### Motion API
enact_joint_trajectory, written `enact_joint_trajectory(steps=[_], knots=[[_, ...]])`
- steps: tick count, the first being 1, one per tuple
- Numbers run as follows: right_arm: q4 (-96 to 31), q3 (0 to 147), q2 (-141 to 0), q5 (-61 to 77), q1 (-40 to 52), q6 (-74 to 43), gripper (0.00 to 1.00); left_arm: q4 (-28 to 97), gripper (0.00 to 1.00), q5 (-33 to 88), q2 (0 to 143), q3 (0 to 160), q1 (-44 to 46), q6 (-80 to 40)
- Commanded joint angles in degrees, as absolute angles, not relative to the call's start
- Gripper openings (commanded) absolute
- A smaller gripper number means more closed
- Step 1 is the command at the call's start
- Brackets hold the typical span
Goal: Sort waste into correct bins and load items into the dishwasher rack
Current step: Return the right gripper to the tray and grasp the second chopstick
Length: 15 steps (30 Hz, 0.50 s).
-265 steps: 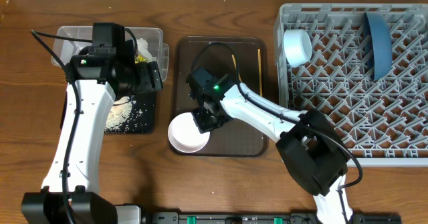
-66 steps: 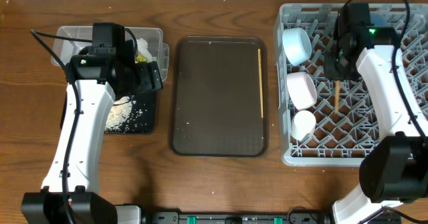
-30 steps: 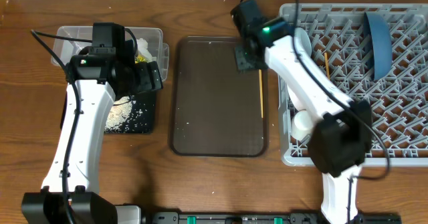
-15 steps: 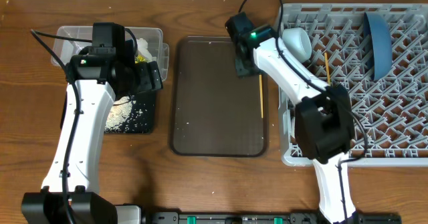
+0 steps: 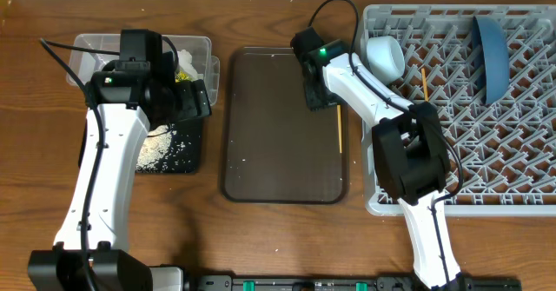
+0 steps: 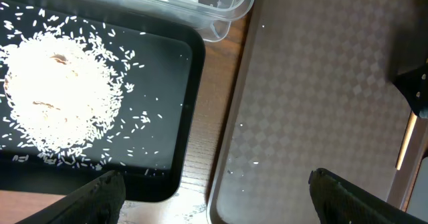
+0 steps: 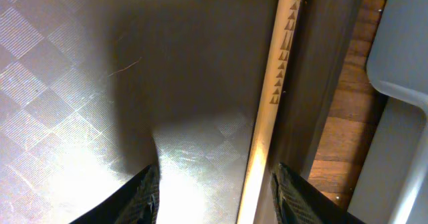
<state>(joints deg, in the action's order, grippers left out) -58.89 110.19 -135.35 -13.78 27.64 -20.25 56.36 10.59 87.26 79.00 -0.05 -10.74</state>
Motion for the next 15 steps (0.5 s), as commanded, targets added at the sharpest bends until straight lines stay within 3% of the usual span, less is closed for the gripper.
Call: enact_joint_trajectory(steps=[1, 15], knots=[[-58.87, 110.43, -135.98, -13.87, 26.57, -21.19, 0.51, 56.36, 0.91, 10.94, 86.83, 80.05, -0.25, -11.05], [-59.18, 109.23, -136.09, -4.08, 26.17, -19.16, 0.39, 56.36, 0.91, 10.94, 86.83, 80.05, -0.25, -11.05]])
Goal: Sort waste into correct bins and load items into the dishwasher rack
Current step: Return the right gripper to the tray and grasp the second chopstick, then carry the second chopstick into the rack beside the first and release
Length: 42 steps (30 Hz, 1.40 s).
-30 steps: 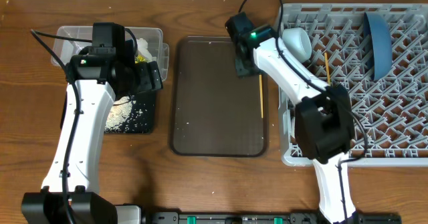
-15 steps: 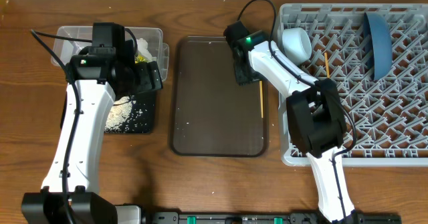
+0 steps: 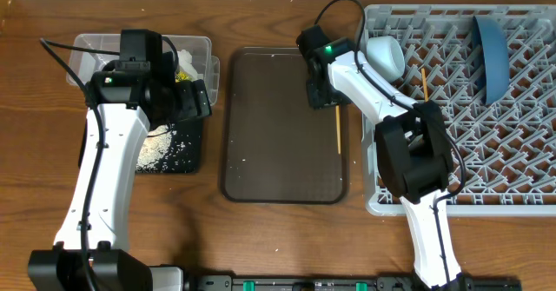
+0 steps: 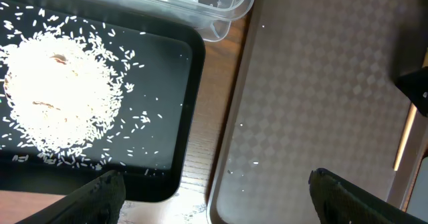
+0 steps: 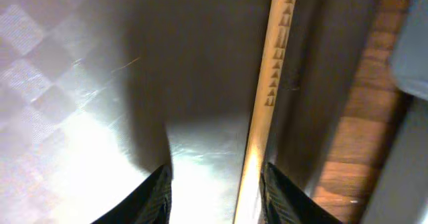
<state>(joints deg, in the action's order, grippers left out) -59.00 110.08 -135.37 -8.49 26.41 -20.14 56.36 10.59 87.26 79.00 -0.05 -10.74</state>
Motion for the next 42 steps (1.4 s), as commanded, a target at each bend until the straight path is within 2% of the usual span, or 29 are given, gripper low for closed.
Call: enact_joint_trajectory(steps=[1, 4, 10, 17, 24, 27, 33, 37, 42], knots=[[-59.20, 109.21, -136.09, -3.22, 26.17, -19.00, 0.37, 56.36, 0.91, 10.94, 86.83, 80.05, -0.25, -11.05], [-59.35, 109.21, -136.09, -1.52, 26.44, -19.00, 0.29, 56.36, 0.90, 10.94, 86.83, 80.05, -0.25, -11.05], [-59.35, 109.21, -136.09, -1.41, 27.09, -19.00, 0.01, 56.34, 0.91, 10.94, 86.83, 80.05, -0.25, -11.05], [-60.40, 112.73, -134.47, 5.98, 26.39, -15.92, 0.01, 56.36, 0.91, 10.94, 86.83, 80.05, -0.25, -11.05], [-71.88, 126.69, -126.56, 8.60, 23.64, -10.20, 0.01, 56.36, 0.90, 10.94, 86.83, 80.05, -0.25, -11.05], [-76.69, 131.76, -121.84, 6.55, 20.82, -7.57, 0.01, 56.36, 0.90, 10.94, 86.83, 80.05, -0.25, -11.05], [-83.72, 133.19, -114.19, -7.11, 12.16, -5.54, 0.01, 56.36, 0.91, 10.94, 86.83, 80.05, -0.25, -11.05], [-87.13, 132.42, -114.30, -7.53, 6.98, 0.43, 0.01, 56.36, 0.90, 10.94, 86.83, 80.05, -0.25, -11.05], [-85.60, 127.46, -115.42, -7.51, 2.87, 3.53, 0.01, 56.36, 0.90, 10.92, 86.83, 80.05, -0.25, -11.05]])
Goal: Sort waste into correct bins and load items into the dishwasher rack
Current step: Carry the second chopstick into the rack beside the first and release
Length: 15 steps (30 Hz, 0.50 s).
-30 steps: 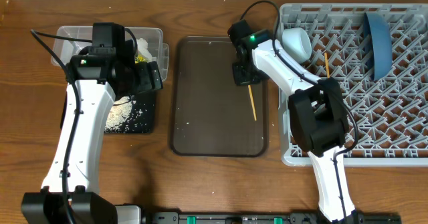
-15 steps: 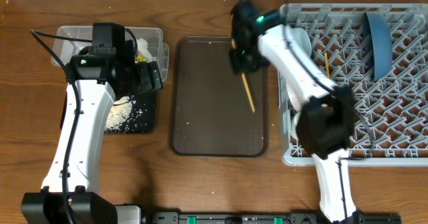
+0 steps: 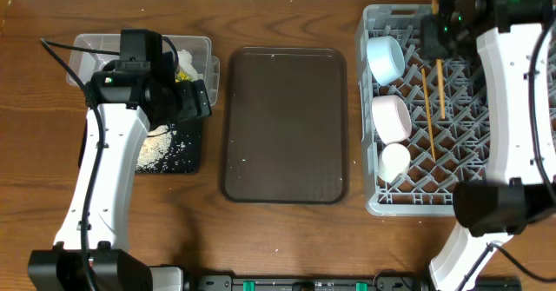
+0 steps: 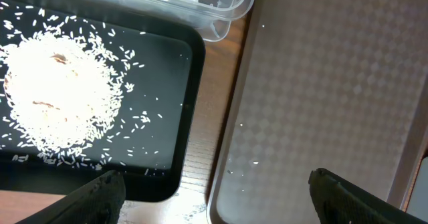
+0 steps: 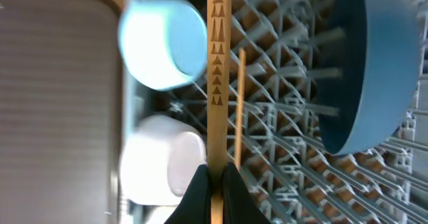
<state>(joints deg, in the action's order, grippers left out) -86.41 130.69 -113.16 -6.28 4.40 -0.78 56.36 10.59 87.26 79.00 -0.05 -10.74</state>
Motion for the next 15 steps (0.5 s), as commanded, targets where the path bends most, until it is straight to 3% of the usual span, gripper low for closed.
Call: enact_joint_trajectory(steps=[1, 9, 15], knots=[[-84.29, 125.89, -115.46, -7.42, 2.20, 3.51, 0.01, 56.36, 0.90, 10.94, 86.83, 80.05, -0.25, -11.05], [-73.17, 111.68, -115.52, -4.67, -0.14, 3.27, 0.02, 56.36, 0.91, 10.94, 86.83, 80.05, -0.25, -11.05], [-68.66, 105.21, -115.52, -4.03, -0.14, 2.17, 0.25, 56.36, 0.91, 10.94, 86.83, 80.05, -0.25, -11.05]])
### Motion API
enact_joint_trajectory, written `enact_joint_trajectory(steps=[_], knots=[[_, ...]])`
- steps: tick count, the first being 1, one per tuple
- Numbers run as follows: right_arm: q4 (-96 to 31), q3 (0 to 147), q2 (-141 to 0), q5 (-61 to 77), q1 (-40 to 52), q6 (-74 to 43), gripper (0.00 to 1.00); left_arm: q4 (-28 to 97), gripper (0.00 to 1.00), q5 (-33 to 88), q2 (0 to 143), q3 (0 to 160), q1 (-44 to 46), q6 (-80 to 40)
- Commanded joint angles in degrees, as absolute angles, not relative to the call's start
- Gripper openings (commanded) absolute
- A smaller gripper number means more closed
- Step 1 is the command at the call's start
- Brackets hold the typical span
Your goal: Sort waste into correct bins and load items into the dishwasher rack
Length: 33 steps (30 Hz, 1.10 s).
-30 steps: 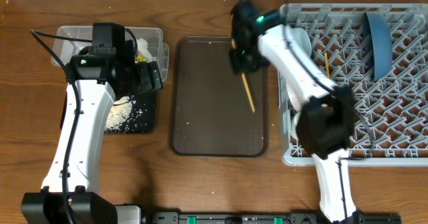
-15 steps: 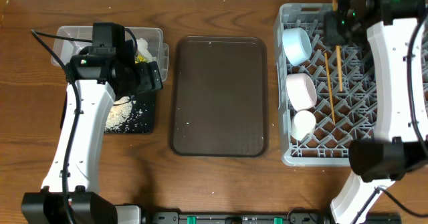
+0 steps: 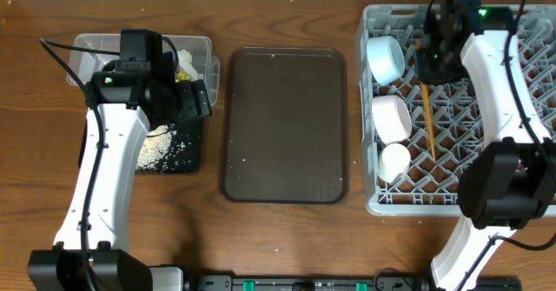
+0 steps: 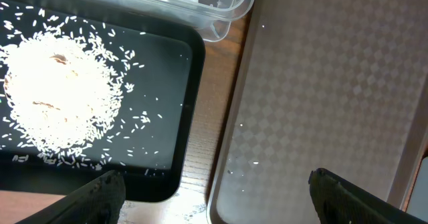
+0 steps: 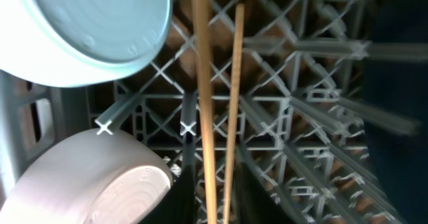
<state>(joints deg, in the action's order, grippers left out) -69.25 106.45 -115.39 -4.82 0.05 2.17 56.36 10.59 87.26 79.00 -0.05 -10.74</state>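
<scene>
Two wooden chopsticks (image 5: 202, 117) (image 5: 233, 117) lie side by side on the grey dishwasher rack (image 3: 373, 206), seen from overhead as one thin line (image 3: 427, 122). My right gripper (image 5: 217, 194) hangs low over them, open, one dark finger (image 5: 184, 204) on each side and neither pressing the sticks. Overhead it is at the rack's upper left (image 3: 432, 65). My left gripper (image 4: 214, 200) is wide open and holds nothing. It hovers over the gap between the black rice bin (image 4: 100, 97) and the bare brown tray (image 3: 284, 126).
A light blue cup (image 3: 385, 58) and two white bowls (image 3: 391, 117) (image 3: 395, 161) stand along the rack's left side, close to the chopsticks. A clear bin (image 3: 143, 52) with yellow and white scraps sits behind the black bin. Wooden tabletop surrounds everything.
My right gripper was shut on a chopstick held above the rack. Now it is lower and open, and that chopstick lies beside the other one on the rack. The left arm is unchanged.
My right gripper first stood open astride a chopstick at the brown tray's right edge, then sat closer around it. Later it held that chopstick over the rack, leaving the tray bare. Now the stick rests in the rack, released. The left gripper stayed open throughout.
</scene>
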Motion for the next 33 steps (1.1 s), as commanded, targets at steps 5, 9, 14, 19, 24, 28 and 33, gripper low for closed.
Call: enact_joint_trajectory(steps=[5, 9, 14, 19, 24, 28, 33], knots=[[-69.04, 106.13, -115.31, -3.51, -0.08, 0.84, 0.30, 56.36, 0.91, 10.94, 86.83, 80.05, -0.25, -11.05], [-72.29, 110.34, -114.63, -0.38, 0.03, 0.86, 0.30, 56.36, 0.91, 10.94, 86.83, 80.05, -0.25, -11.05], [-82.04, 121.64, -112.90, 2.00, 0.27, 0.86, 0.34, 56.36, 0.91, 10.94, 86.83, 80.05, -0.25, -11.05], [-89.95, 131.81, -108.09, 2.02, 0.84, -1.19, 0.70, 56.36, 0.91, 10.92, 86.83, 80.05, -0.25, -11.05], [-93.10, 133.23, -100.84, 2.00, 1.91, -13.91, 0.99, 56.34, 0.91, 10.94, 86.83, 80.05, -0.25, -11.05], [-93.56, 133.23, -96.27, 2.00, 2.24, -16.08, 0.99, 56.36, 0.91, 10.94, 86.83, 80.05, -0.25, -11.05], [-96.23, 133.23, -91.85, 0.25, 2.22, -15.62, 0.99, 56.36, 0.90, 10.92, 86.83, 80.05, -0.25, -11.05]])
